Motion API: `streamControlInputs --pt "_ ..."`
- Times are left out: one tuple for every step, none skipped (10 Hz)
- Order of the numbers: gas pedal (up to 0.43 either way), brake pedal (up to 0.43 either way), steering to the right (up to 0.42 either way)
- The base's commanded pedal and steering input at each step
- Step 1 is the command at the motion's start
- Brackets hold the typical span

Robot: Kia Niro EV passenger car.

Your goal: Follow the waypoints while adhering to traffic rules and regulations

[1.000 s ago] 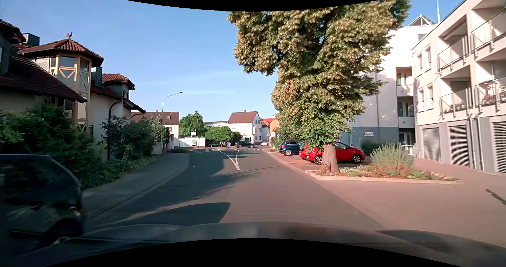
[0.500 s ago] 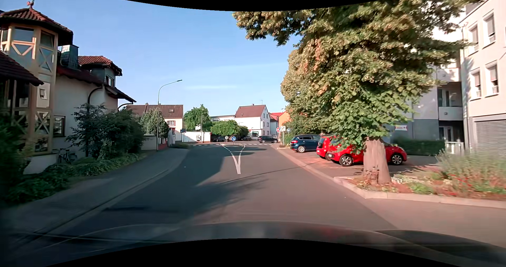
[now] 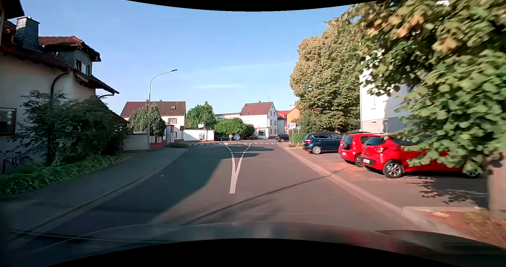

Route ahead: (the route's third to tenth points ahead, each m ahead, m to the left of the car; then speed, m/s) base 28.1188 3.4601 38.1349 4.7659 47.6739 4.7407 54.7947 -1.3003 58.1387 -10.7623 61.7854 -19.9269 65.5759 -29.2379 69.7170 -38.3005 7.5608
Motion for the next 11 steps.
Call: streamControlInputs --pt "0.039 0.0 -0.026" --pt "0.008 0.0 -0.019" --pt "0.0 0.0 -0.011" --pt "0.0 0.0 -0.009" --pt "0.0 0.0 -0.009" --pt "0.0 0.0 -0.007" --pt "0.0 0.0 -0.002" --pt "0.0 0.0 0.001" --pt "0.0 0.0 0.001" --pt "0.0 0.0 0.002" --pt "0.0 0.0 0.002"
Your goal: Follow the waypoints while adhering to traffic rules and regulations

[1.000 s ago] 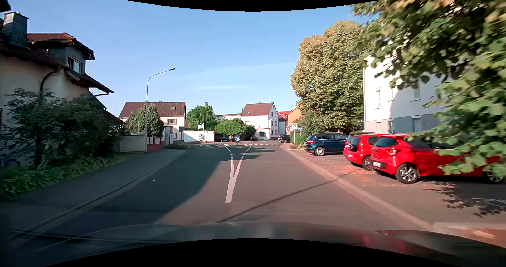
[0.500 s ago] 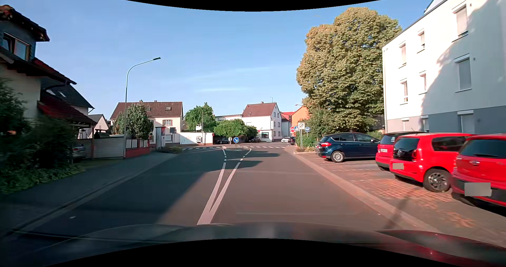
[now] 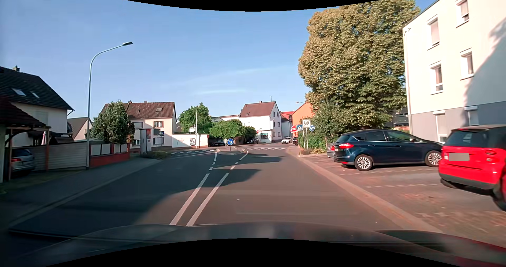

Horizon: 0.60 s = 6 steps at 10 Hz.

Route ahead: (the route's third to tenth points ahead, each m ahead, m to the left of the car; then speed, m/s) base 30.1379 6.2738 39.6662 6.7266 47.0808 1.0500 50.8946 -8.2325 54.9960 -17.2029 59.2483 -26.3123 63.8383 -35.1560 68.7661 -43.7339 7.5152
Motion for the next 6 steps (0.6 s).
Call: streamControlInputs --pt "0.0 0.0 0.002" --pt "0.0 0.0 0.002" --pt "0.0 0.0 0.002" --pt "0.0 0.0 0.002" --pt "0.0 0.0 0.002" --pt "0.0 0.0 0.002"
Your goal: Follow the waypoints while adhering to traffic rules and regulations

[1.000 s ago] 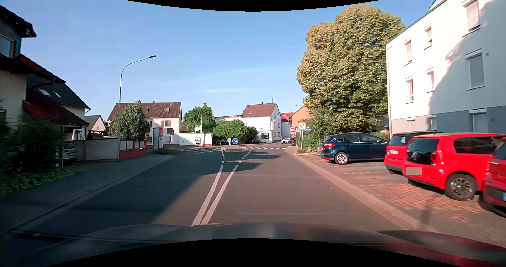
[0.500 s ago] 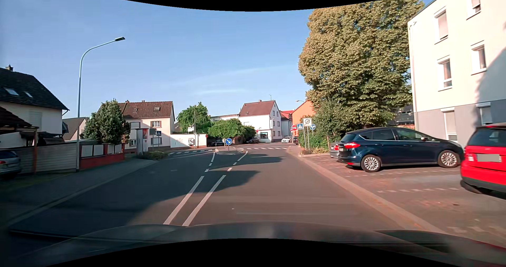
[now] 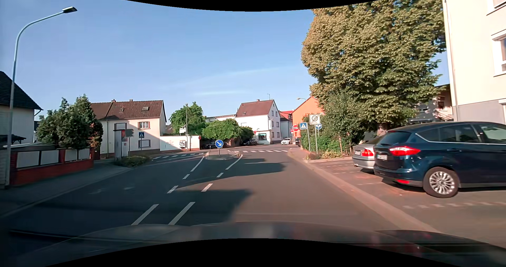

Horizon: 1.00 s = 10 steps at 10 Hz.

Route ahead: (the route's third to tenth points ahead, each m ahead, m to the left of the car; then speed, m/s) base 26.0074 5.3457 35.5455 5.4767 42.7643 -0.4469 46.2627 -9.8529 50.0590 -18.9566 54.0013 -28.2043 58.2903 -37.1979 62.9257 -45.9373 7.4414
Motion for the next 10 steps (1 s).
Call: streamControlInputs --pt "0.0 0.0 0.002" --pt "0.0 0.0 0.002" --pt "0.0 0.0 0.002" --pt "0.0 0.0 0.002" --pt "0.0 0.0 0.002" --pt "0.0 0.0 0.002" --pt "0.0 0.0 0.002" --pt "0.0 0.006 0.002" --pt "0.0 0.024 0.002" --pt "0.0 0.037 0.002"
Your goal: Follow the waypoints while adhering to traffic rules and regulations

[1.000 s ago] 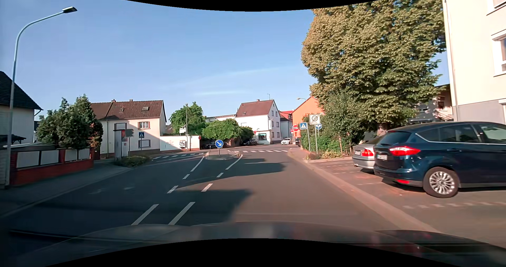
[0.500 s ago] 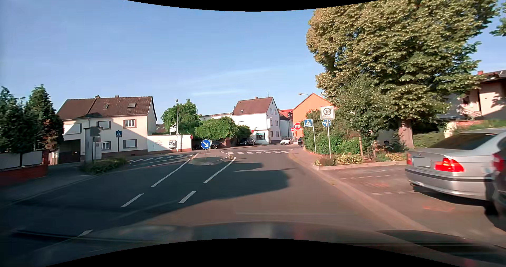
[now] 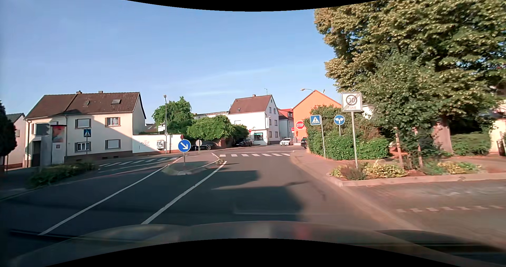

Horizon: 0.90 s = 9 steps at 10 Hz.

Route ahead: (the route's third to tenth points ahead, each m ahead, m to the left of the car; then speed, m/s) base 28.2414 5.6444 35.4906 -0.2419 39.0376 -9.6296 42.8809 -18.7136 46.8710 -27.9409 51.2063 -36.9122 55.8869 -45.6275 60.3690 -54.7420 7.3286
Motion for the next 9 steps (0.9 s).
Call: streamControlInputs --pt "0.0 0.055 0.002" --pt "0.0 0.067 0.002" --pt "0.0 0.079 0.002" --pt "0.0 0.091 0.002" --pt "0.0 0.098 0.001" --pt "0.0 0.098 0.001" --pt "0.0 0.104 0.002" --pt "0.0 0.11 0.002" --pt "0.0 0.104 0.002"
